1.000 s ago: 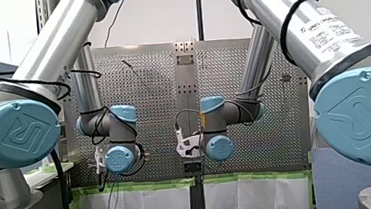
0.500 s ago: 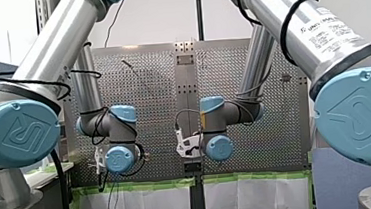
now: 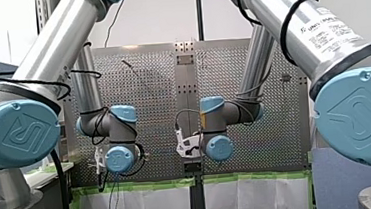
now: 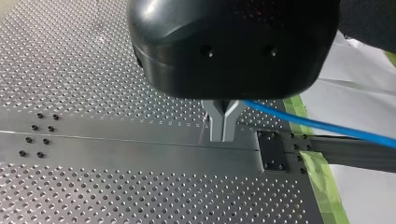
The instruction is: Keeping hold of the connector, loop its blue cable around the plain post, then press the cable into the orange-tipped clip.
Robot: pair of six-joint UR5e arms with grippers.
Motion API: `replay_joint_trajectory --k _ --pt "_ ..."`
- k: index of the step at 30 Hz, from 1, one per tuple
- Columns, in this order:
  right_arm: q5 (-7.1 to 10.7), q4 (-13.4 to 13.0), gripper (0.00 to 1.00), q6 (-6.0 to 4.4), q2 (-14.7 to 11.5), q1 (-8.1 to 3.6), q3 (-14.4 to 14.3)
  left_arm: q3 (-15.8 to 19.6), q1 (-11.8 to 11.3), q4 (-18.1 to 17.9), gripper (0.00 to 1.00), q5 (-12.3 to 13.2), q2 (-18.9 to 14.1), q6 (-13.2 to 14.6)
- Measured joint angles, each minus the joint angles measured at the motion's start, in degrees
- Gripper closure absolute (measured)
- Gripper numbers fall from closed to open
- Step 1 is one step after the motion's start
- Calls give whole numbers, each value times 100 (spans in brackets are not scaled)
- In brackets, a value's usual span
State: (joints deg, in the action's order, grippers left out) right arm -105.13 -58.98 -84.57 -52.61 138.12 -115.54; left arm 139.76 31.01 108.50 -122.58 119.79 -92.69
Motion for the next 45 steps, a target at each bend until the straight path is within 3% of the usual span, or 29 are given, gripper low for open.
replay_joint_trajectory --k 3,6,11,18,22,25,31,45 --pt "13 13 100 -13 14 -12 14 15 -73 73 100 -15 -43 73" --pt "49 119 100 -120 33 -53 121 -77 -193 216 100 -37 -170 118" --pt "132 394 100 -393 -161 -13 324 -172 -290 500 100 -87 -445 12" --pt "484 788 100 -786 -545 21 374 -186 -395 897 100 -244 -844 9" --pt "669 1002 100 -998 -759 -29 377 -197 -445 1093 100 -313 -1041 24" --pt "729 1157 100 -1090 -914 -84 406 -280 -483 1255 100 -331 -1201 25" --pt "758 1494 100 -1146 -1251 -213 670 -548 -537 1588 100 -362 -1532 -125" --pt "781 2271 100 -1162 -2029 -413 1442 -1189 -700 2418 100 -580 -2366 -514"
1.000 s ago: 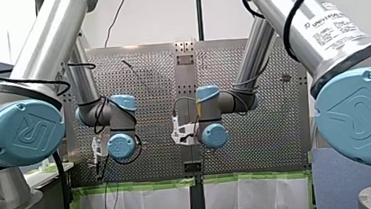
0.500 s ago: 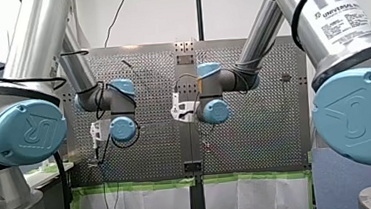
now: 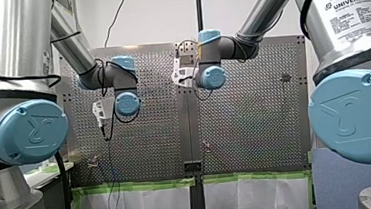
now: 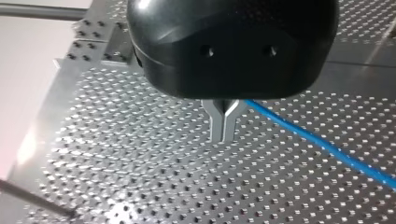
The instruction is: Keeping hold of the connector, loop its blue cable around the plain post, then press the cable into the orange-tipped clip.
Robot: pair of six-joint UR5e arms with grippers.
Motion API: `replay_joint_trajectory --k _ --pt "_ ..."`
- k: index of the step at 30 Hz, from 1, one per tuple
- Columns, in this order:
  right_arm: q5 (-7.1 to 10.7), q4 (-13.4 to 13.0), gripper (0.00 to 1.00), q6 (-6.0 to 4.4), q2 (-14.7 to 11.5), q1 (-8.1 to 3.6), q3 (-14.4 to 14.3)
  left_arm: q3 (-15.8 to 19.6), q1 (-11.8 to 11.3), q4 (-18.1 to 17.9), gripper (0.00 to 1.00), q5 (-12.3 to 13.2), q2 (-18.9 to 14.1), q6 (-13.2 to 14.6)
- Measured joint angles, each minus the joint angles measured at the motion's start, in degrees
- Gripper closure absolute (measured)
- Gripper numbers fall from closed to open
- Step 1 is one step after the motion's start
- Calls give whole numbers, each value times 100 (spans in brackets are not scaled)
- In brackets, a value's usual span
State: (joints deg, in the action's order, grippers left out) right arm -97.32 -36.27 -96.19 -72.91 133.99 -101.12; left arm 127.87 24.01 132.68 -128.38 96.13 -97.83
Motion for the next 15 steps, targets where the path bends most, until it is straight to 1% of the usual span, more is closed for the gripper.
replay_joint_trajectory --k 4,7,11,15 --pt "20 252 100 -48 -253 -58 253 -57 -45 217 100 -19 -214 -63" --pt "26 412 100 -48 -413 -88 393 -157 -94 360 100 -12 -360 -170" --pt "75 629 100 -52 -626 -138 484 -354 -133 574 100 -18 -571 -367" --pt "204 843 100 -59 -727 -188 528 -549 -164 771 100 -54 -768 -453"
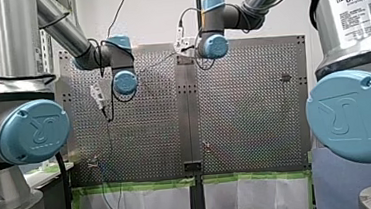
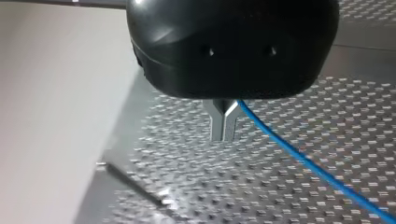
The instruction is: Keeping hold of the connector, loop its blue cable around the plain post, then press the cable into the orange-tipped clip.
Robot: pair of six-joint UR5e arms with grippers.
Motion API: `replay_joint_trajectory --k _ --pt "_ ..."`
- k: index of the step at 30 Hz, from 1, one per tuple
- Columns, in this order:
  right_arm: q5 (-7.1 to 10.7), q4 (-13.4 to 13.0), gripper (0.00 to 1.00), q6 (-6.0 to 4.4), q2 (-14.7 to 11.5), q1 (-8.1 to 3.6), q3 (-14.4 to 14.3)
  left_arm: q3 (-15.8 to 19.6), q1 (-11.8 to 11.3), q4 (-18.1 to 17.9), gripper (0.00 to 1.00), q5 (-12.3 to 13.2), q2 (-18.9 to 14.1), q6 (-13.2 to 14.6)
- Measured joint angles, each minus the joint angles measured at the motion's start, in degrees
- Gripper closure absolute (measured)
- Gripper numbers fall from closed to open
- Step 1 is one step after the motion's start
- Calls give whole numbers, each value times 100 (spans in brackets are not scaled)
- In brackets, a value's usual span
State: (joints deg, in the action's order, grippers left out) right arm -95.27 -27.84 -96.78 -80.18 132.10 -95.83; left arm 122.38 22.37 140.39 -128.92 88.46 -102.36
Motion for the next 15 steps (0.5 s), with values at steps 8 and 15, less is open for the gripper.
replay_joint_trajectory --k 8,15 --pt "476 506 100 -2 38 -105 91 -394 -138 393 100 -105 -394 -12" --pt "835 723 100 46 225 -135 248 -838 -285 836 100 13 -821 41"
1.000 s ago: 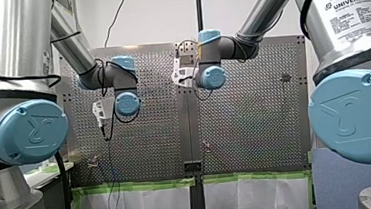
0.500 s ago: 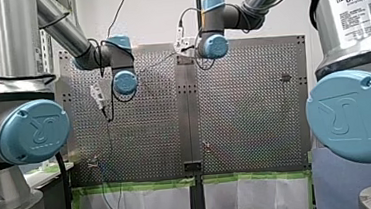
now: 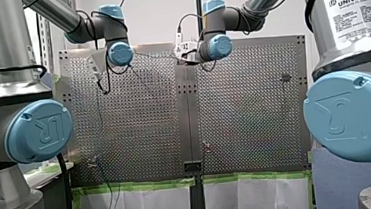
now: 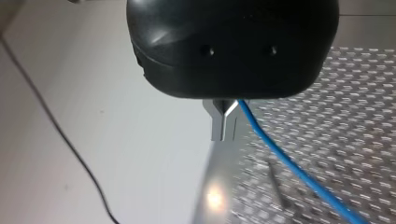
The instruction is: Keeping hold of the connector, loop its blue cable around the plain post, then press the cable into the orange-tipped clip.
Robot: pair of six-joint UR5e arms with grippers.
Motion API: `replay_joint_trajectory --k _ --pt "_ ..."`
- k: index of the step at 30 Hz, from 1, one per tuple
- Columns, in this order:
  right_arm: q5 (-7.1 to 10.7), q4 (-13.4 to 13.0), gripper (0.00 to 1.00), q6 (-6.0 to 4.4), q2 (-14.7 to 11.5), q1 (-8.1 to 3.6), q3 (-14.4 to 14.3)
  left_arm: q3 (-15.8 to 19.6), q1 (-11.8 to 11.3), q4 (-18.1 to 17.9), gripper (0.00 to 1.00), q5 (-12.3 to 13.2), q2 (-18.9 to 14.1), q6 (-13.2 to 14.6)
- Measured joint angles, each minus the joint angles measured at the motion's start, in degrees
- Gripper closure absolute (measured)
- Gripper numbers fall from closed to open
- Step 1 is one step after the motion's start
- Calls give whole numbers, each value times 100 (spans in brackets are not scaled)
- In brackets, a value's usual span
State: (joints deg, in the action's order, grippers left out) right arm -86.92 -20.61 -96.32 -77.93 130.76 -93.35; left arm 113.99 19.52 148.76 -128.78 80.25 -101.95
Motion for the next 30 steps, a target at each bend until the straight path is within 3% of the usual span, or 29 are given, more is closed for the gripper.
replay_joint_trajectory --k 8,17,23,30 --pt "156 58 100 -48 36 -3 354 -502 -153 502 100 303 -115 22" --pt "222 135 100 -116 80 -39 820 -985 -347 979 100 563 161 -6" --pt "272 155 100 -166 115 -60 1018 -1312 -474 1087 100 734 440 -57" --pt "318 144 100 -198 164 -90 1050 -1707 -706 1133 100 968 506 -106"
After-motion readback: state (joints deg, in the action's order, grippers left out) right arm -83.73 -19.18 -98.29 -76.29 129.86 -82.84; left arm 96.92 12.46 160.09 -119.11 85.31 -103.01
